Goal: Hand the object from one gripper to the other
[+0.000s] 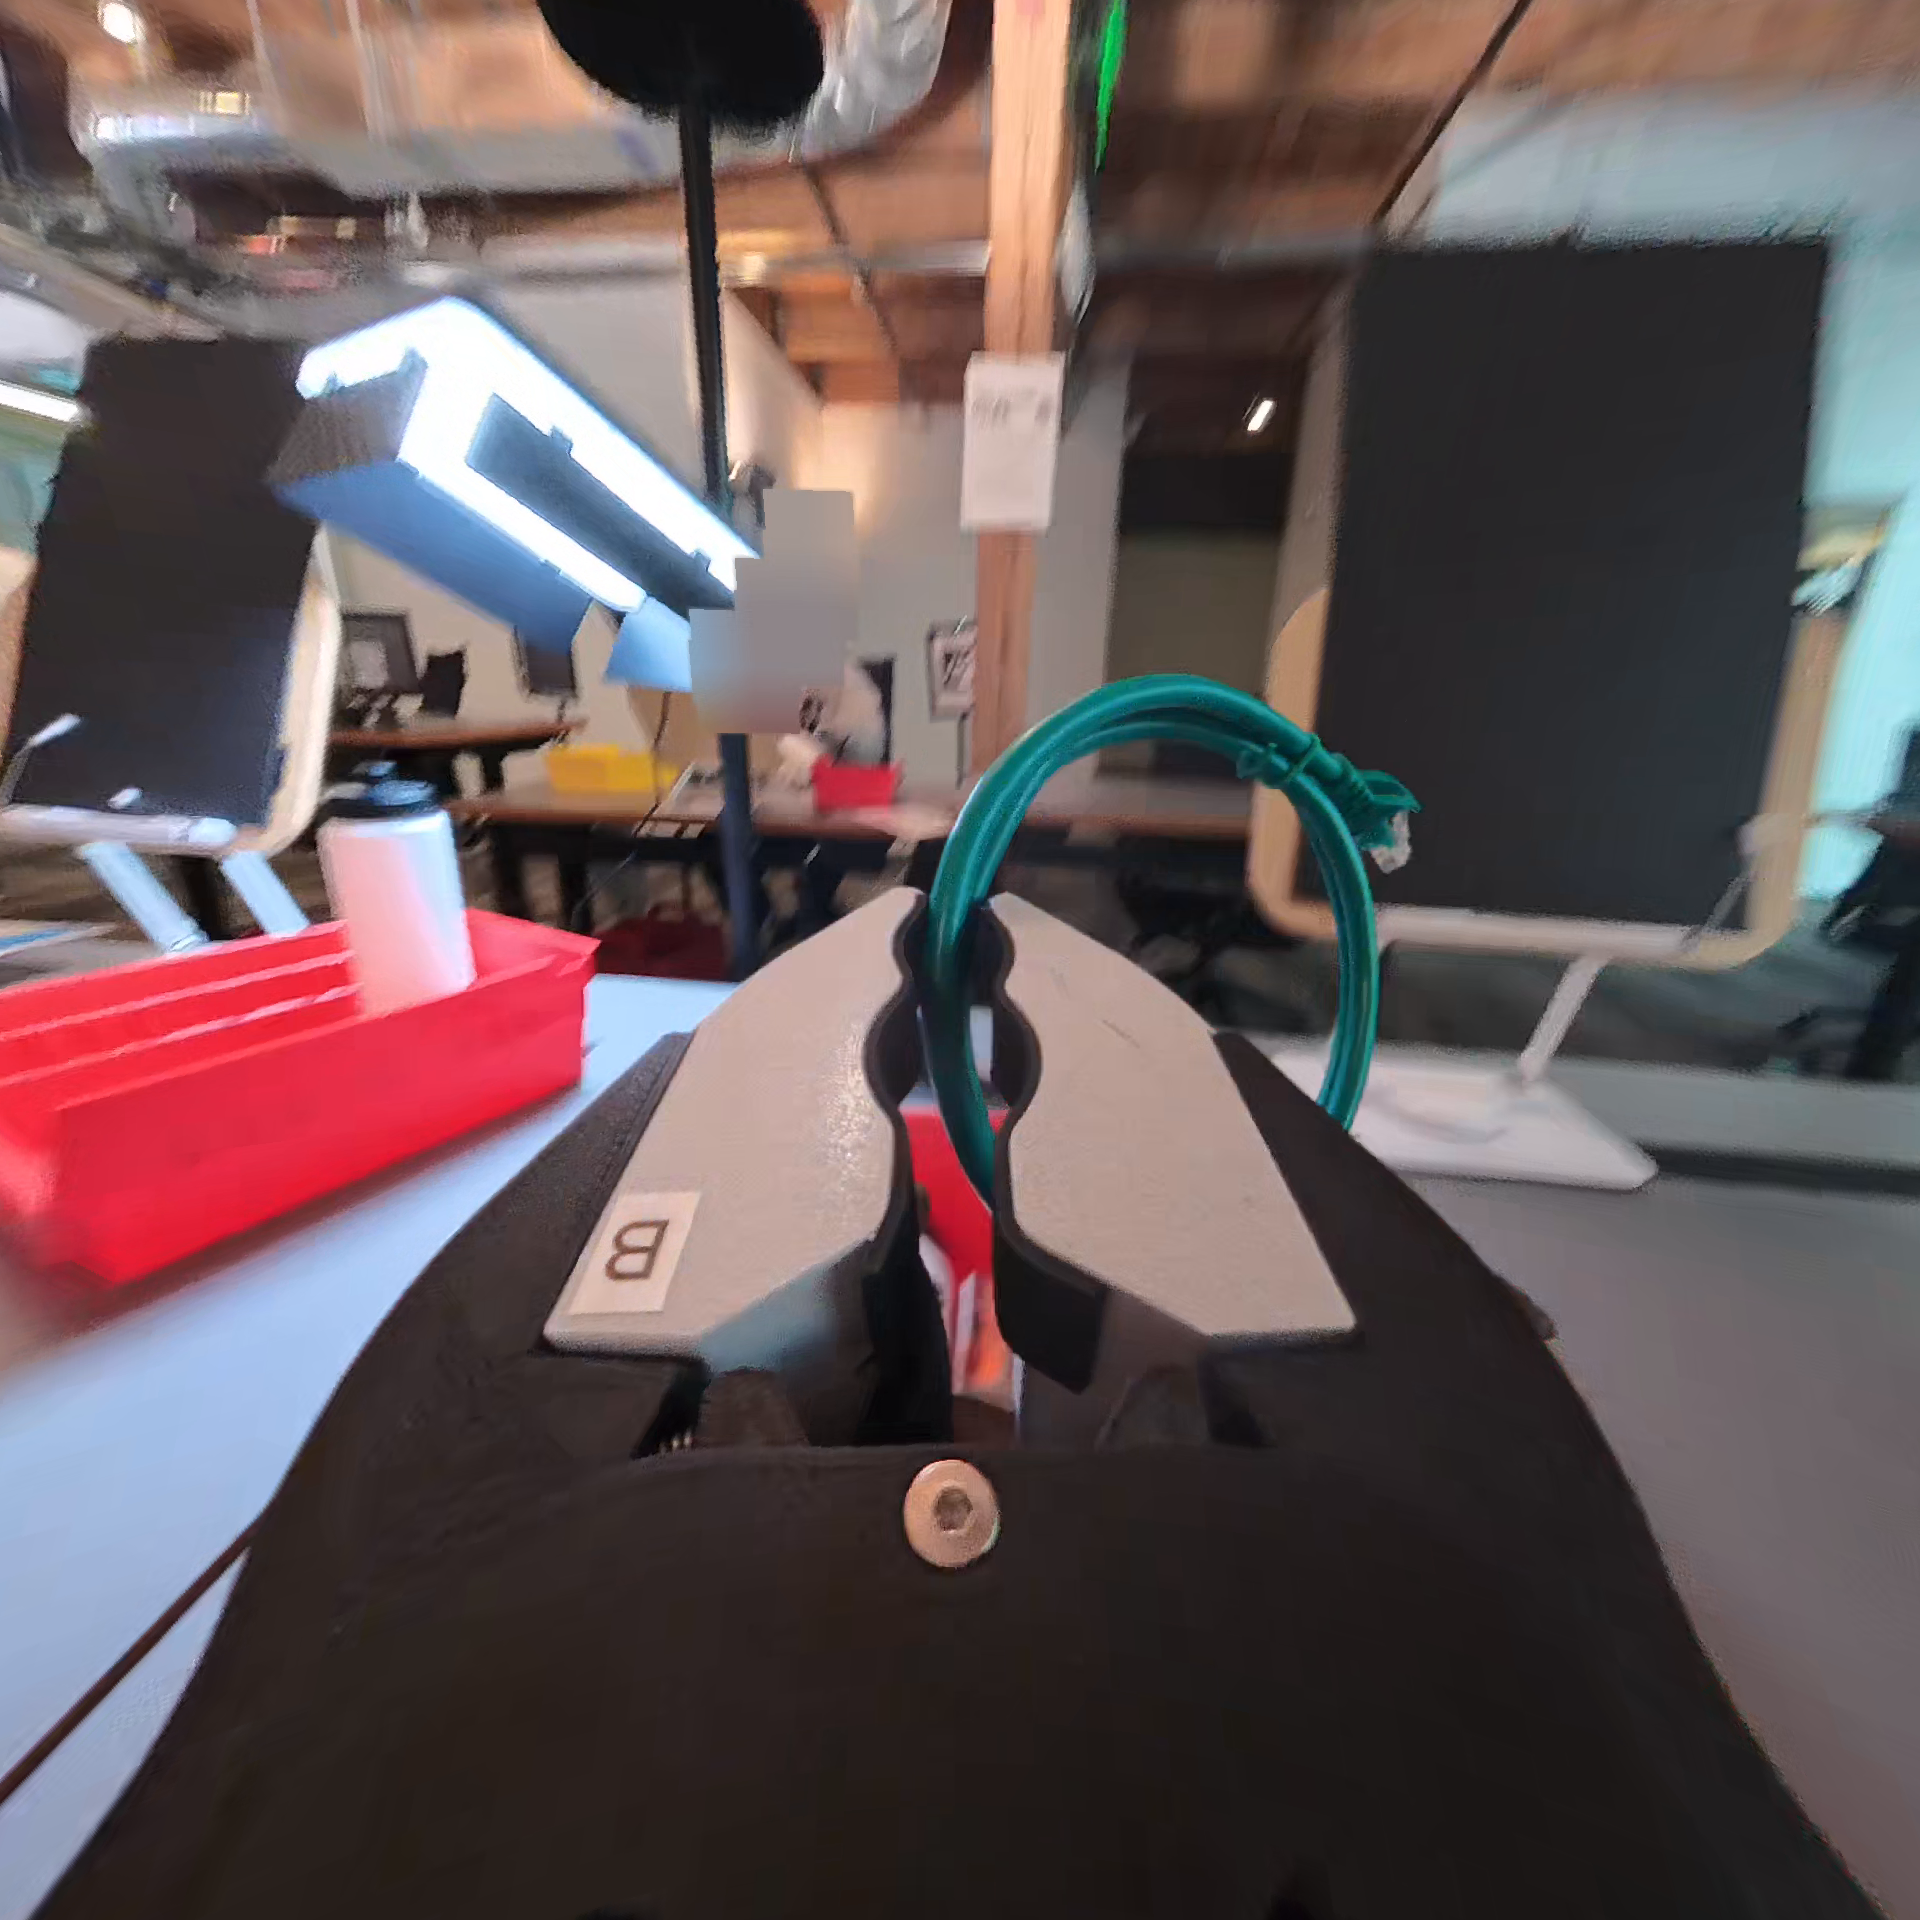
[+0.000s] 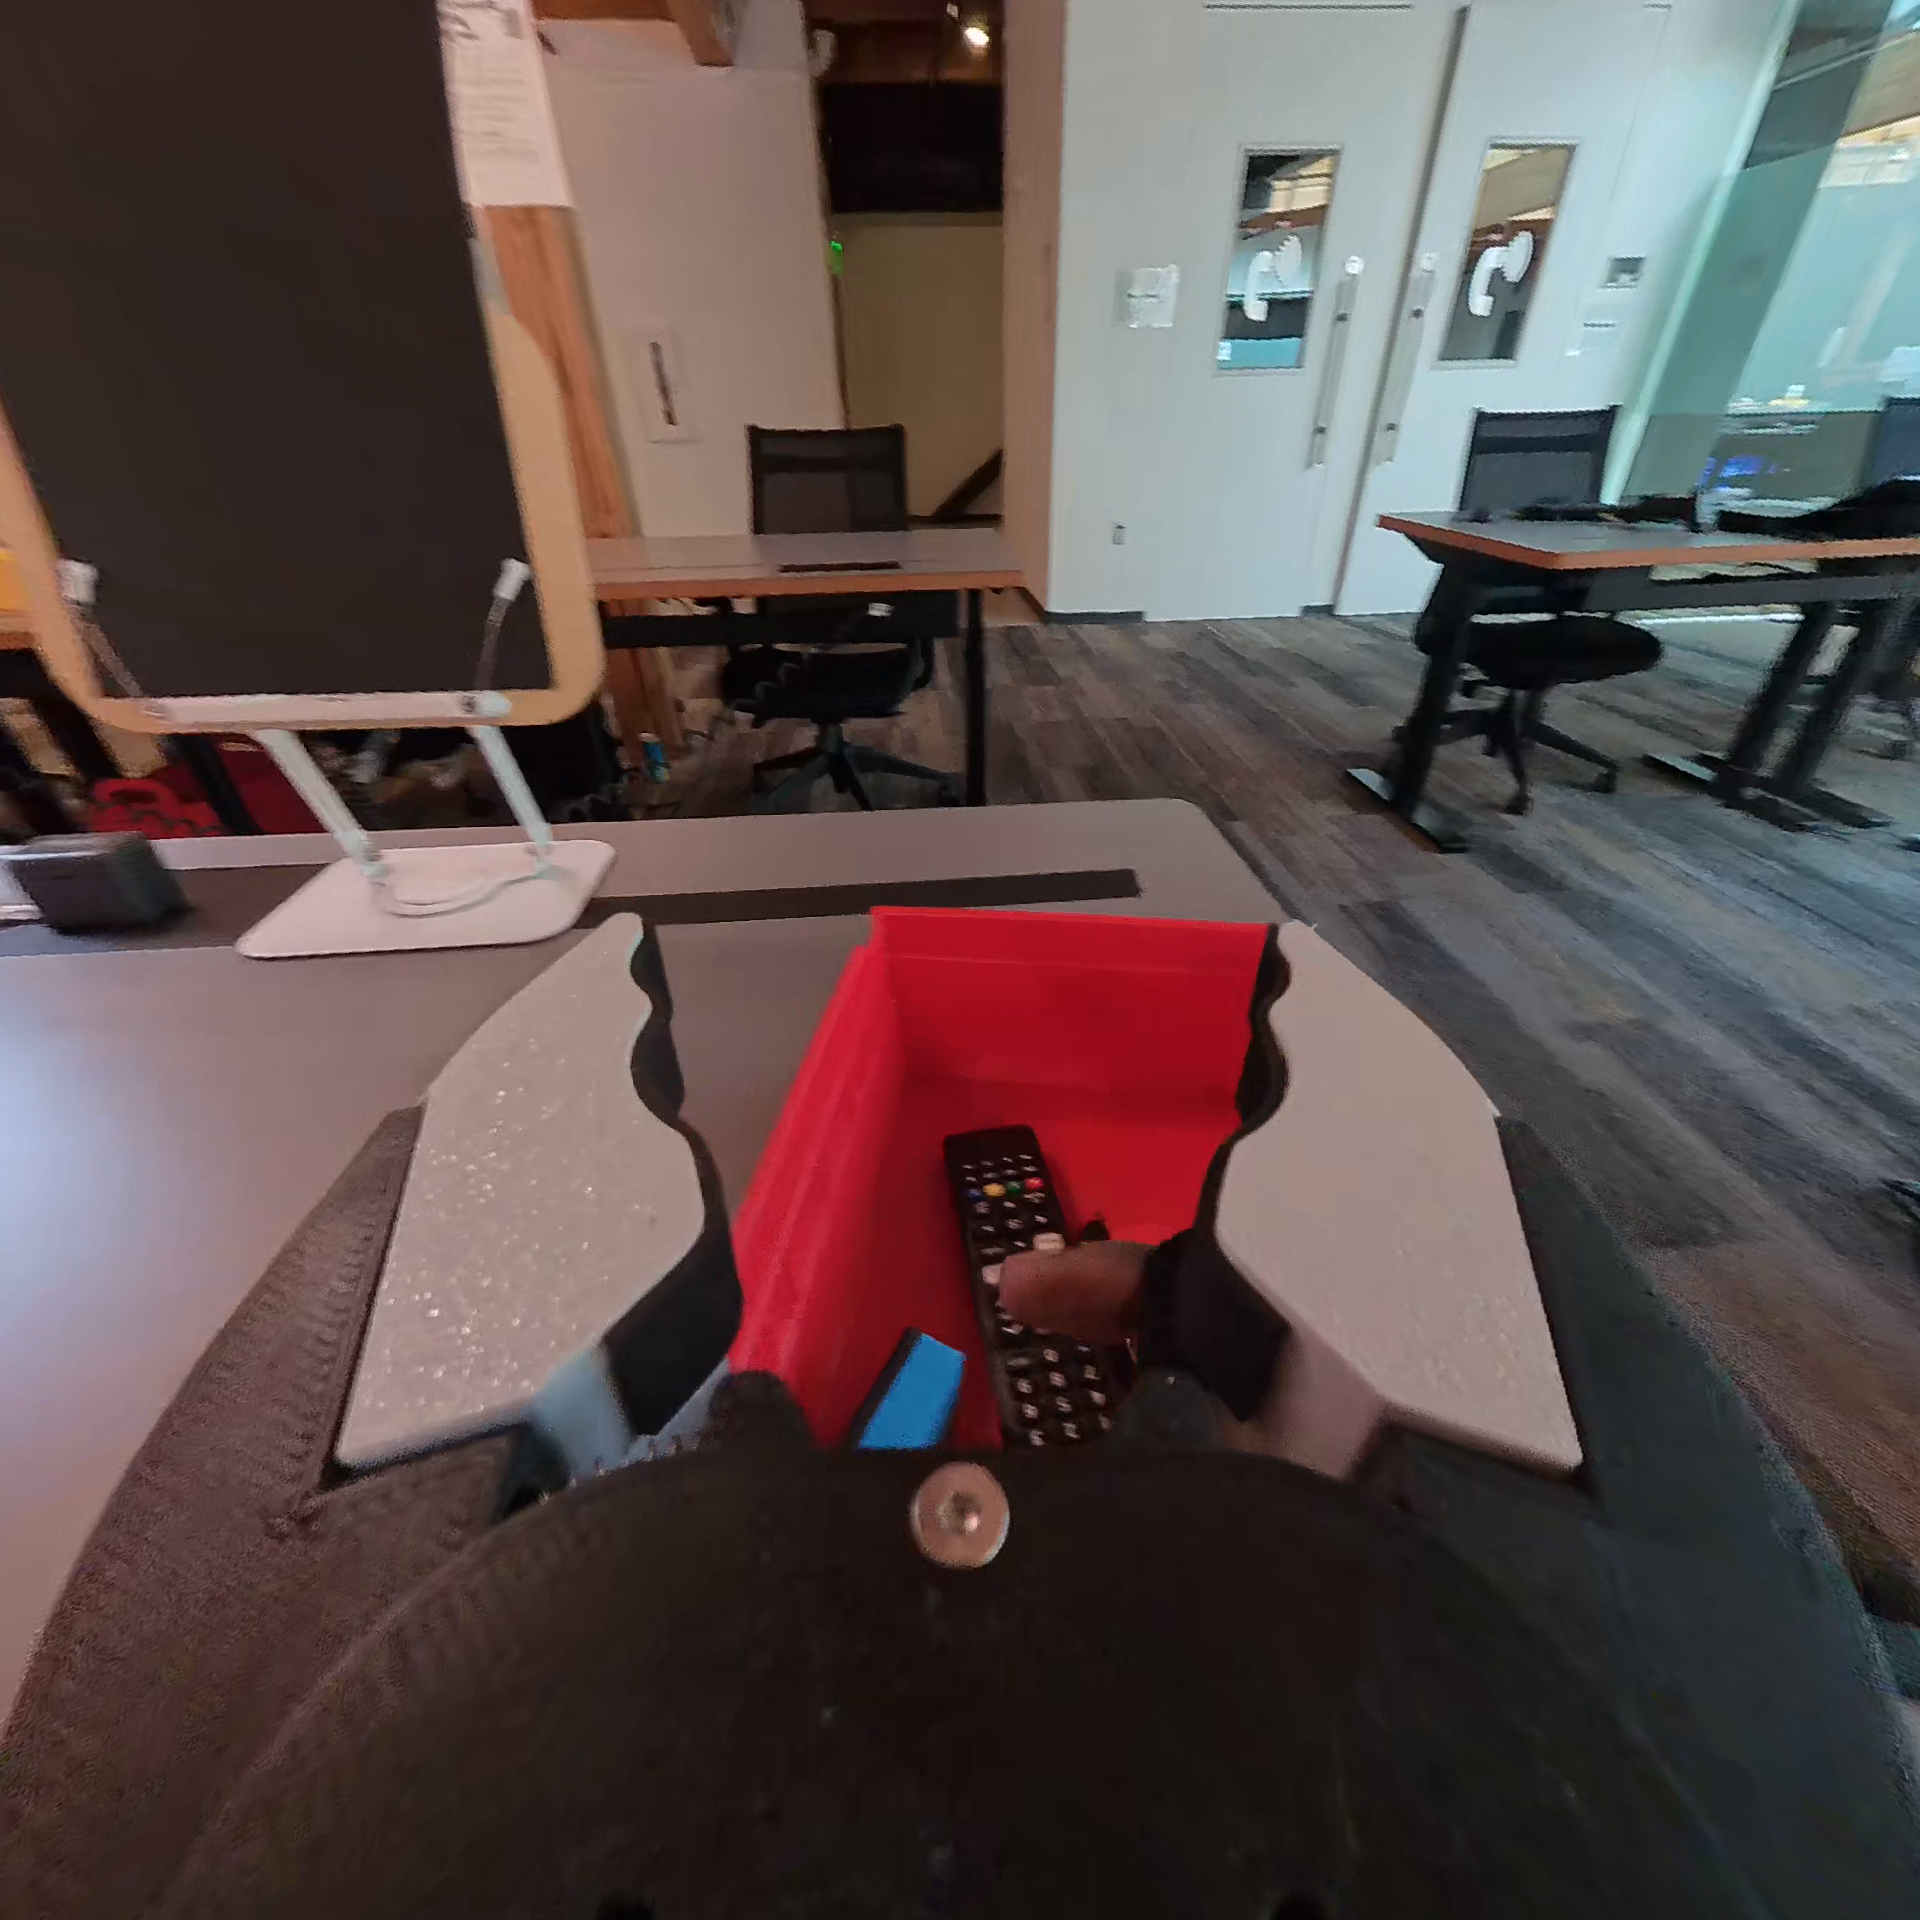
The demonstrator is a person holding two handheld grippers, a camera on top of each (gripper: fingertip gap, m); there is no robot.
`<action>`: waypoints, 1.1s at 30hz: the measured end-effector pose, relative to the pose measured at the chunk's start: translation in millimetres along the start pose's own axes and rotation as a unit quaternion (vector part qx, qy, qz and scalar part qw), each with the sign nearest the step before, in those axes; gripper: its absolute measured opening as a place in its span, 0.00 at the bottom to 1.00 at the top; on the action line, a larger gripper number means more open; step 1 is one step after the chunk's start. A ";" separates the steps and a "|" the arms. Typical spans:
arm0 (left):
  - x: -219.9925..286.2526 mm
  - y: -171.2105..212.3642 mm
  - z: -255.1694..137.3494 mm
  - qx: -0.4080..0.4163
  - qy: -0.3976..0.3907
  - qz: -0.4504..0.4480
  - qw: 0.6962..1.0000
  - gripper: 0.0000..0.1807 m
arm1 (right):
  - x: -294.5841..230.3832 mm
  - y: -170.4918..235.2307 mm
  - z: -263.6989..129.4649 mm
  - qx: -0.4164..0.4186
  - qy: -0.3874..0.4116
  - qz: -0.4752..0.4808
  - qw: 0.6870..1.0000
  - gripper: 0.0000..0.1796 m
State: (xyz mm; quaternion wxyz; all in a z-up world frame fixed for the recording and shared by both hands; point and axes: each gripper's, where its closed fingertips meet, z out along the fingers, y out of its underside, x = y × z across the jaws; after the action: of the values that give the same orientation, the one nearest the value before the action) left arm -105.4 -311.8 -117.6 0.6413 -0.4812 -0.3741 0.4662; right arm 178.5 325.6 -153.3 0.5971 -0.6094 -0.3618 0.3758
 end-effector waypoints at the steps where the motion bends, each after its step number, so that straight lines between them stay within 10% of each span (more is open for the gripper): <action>1: 10.4 -11.7 -1.7 0.030 0.019 -0.017 0.999 0.04 | -8.2 -3.1 -0.8 0.007 -0.017 0.007 1.000 0.59; 12: 193.8 -71.0 -27.3 0.159 0.241 -0.046 0.956 0.04 | -157.9 -27.3 -22.4 0.146 -0.254 0.079 0.953 0.54; 22: 321.1 -53.8 -66.6 0.164 0.344 -0.025 0.924 0.05 | -301.9 25.4 -59.0 0.092 -0.414 0.226 0.877 0.58; 29: 361.9 -39.2 -86.0 0.143 0.390 -0.007 0.910 0.05 | -279.5 18.3 -56.3 0.094 -0.396 0.342 0.847 0.43; 33: 381.5 -19.1 -89.5 0.089 0.429 0.037 0.898 0.06 | -266.9 23.7 -46.3 0.078 -0.360 0.270 0.889 0.05</action>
State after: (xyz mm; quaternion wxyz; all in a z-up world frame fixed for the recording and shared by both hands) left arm 91.1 27.7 -110.3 0.7623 -0.5887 -0.0014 0.2690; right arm 97.9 66.5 -169.8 0.3468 -0.4576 -0.3431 0.7434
